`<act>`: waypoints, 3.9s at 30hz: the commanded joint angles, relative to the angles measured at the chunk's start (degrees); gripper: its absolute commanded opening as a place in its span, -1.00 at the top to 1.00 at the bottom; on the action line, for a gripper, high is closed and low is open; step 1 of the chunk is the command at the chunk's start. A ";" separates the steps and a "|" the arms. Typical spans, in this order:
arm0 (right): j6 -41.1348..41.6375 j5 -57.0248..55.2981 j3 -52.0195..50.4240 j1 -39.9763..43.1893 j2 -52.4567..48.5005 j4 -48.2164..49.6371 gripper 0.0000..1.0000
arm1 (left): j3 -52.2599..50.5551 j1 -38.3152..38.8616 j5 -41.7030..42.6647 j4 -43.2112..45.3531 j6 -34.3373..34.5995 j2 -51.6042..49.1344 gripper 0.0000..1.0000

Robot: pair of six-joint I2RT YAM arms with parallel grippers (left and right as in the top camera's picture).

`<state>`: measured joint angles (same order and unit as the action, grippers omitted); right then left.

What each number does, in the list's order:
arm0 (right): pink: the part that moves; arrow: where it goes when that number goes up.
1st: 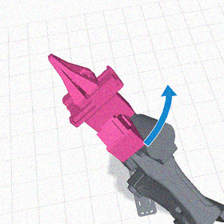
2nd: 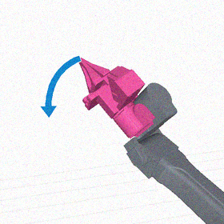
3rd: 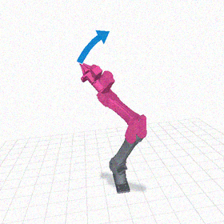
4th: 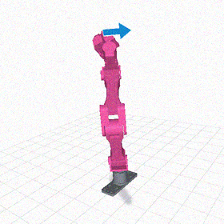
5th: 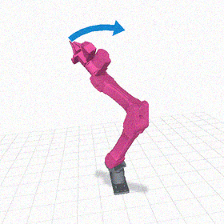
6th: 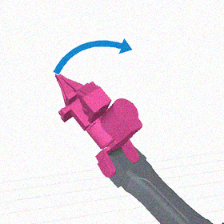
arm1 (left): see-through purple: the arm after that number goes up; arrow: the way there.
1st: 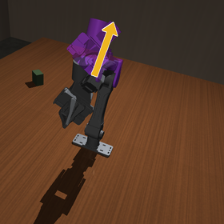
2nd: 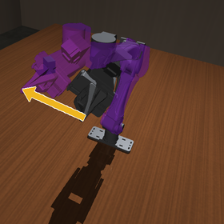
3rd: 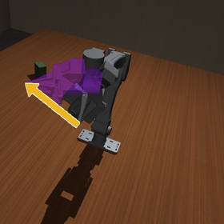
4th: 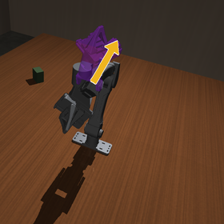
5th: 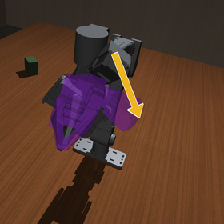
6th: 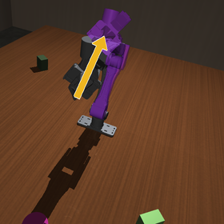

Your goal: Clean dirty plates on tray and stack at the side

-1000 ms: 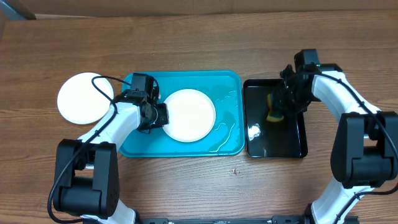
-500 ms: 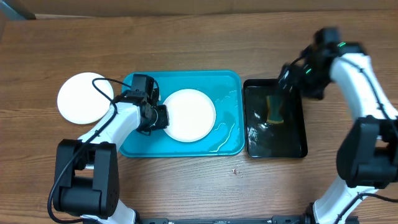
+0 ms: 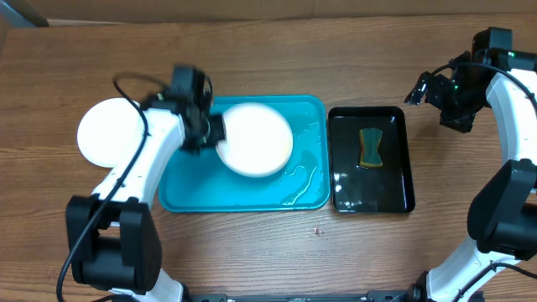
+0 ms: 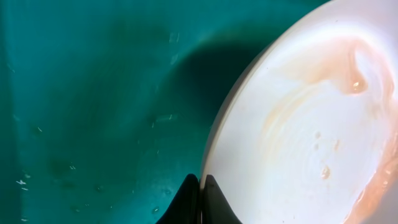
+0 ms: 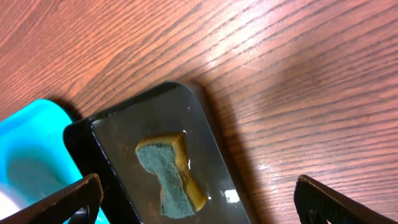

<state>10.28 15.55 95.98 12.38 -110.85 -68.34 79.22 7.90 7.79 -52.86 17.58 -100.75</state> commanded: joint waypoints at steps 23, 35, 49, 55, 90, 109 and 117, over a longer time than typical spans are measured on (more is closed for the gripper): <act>0.02 -0.04 0.42 0.13 0.66 0.74 -1.00 | 22.91 42.21 -57.02 -0.07 -0.20 -2.71 0.92; 0.00 -0.04 0.42 0.13 0.66 0.74 -1.00 | 22.91 56.11 -88.96 7.96 -6.03 -14.01 0.92; 0.00 -0.04 0.42 0.13 0.66 0.74 -1.00 | 22.93 35.06 -39.54 0.57 2.93 -0.96 0.92; 0.02 -0.04 0.42 0.13 0.66 0.74 -1.00 | 22.88 11.23 -19.80 -9.70 6.51 0.11 0.92; 0.02 -0.04 0.42 0.13 0.66 0.74 -1.00 | 22.80 -37.79 24.92 -14.58 -12.00 -16.59 -0.99; 0.00 -0.04 0.42 0.13 0.66 0.74 -1.00 | 22.80 -36.63 24.63 -14.16 -12.04 -16.59 -1.00; 0.00 -0.07 0.42 -0.83 6.88 0.72 -1.00 | 22.80 -36.63 24.63 -14.16 -12.02 -16.59 -1.00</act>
<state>10.31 15.62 95.98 12.27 -110.32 -67.72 101.62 -28.58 31.31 -67.20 7.01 -116.90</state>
